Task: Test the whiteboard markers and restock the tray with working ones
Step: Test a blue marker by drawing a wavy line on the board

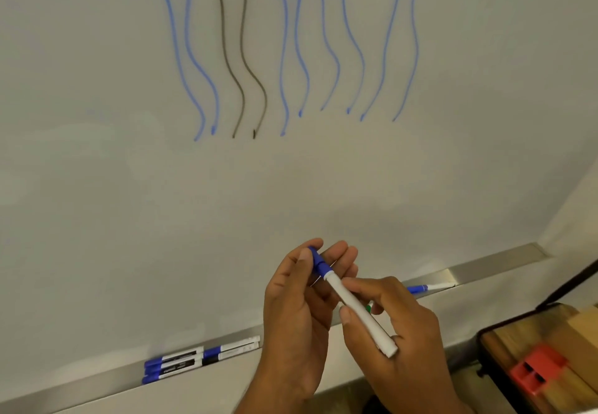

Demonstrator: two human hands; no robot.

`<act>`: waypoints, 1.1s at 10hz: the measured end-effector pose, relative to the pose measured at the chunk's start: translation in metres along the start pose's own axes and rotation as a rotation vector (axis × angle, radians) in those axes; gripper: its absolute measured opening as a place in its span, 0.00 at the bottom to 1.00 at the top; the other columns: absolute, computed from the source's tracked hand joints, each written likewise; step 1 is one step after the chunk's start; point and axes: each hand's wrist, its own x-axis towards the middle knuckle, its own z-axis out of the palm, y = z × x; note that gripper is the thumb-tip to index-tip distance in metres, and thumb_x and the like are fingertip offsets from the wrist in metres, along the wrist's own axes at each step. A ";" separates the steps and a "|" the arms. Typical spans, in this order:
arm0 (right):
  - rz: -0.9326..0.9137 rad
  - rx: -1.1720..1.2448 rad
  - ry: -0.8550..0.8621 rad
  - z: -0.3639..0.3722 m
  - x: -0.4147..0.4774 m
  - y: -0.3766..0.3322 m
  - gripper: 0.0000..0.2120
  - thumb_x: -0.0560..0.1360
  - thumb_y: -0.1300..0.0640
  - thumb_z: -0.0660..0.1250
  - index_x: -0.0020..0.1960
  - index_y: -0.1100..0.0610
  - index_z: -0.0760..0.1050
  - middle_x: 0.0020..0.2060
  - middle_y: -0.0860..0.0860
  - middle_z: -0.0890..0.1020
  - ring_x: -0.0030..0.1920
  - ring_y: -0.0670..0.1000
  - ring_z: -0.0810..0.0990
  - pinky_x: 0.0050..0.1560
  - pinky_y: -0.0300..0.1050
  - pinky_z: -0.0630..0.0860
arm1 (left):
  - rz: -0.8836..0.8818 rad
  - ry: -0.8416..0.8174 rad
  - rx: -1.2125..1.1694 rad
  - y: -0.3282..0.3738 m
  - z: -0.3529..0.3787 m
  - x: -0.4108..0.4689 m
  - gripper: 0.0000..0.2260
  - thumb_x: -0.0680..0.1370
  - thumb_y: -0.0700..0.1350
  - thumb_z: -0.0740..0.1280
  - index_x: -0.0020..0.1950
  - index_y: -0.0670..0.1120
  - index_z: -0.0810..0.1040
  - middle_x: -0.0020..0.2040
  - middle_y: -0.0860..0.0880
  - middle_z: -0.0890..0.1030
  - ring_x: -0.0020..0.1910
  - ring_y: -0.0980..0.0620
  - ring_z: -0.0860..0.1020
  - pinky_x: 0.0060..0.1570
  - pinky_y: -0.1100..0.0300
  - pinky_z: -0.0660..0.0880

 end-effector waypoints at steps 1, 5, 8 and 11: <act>0.064 0.057 0.029 -0.002 0.001 -0.001 0.25 0.74 0.25 0.53 0.51 0.44 0.74 0.43 0.36 0.74 0.40 0.38 0.80 0.42 0.21 0.71 | 0.006 -0.014 0.027 -0.007 0.001 -0.001 0.18 0.80 0.51 0.66 0.65 0.44 0.81 0.60 0.38 0.86 0.60 0.37 0.86 0.53 0.50 0.85; 0.477 0.252 -0.215 -0.019 -0.025 0.021 0.74 0.40 0.11 0.55 0.66 0.66 0.72 0.59 0.59 0.78 0.55 0.56 0.77 0.67 0.54 0.70 | 0.033 0.046 0.046 -0.033 0.007 -0.007 0.17 0.78 0.51 0.66 0.61 0.43 0.83 0.60 0.39 0.87 0.59 0.38 0.86 0.55 0.51 0.85; 0.275 0.272 -0.043 -0.018 -0.026 0.032 0.13 0.77 0.34 0.63 0.53 0.41 0.78 0.49 0.31 0.82 0.51 0.38 0.81 0.47 0.26 0.75 | 0.008 0.021 0.075 -0.049 0.003 -0.003 0.14 0.83 0.46 0.63 0.65 0.43 0.80 0.60 0.41 0.87 0.60 0.41 0.86 0.55 0.53 0.85; 0.589 0.297 -0.016 -0.033 -0.033 0.090 0.07 0.72 0.49 0.74 0.49 0.46 0.84 0.38 0.44 0.85 0.39 0.48 0.84 0.36 0.36 0.80 | 0.068 0.050 0.358 -0.092 -0.030 0.011 0.14 0.81 0.45 0.68 0.65 0.43 0.81 0.59 0.45 0.88 0.59 0.45 0.87 0.58 0.54 0.84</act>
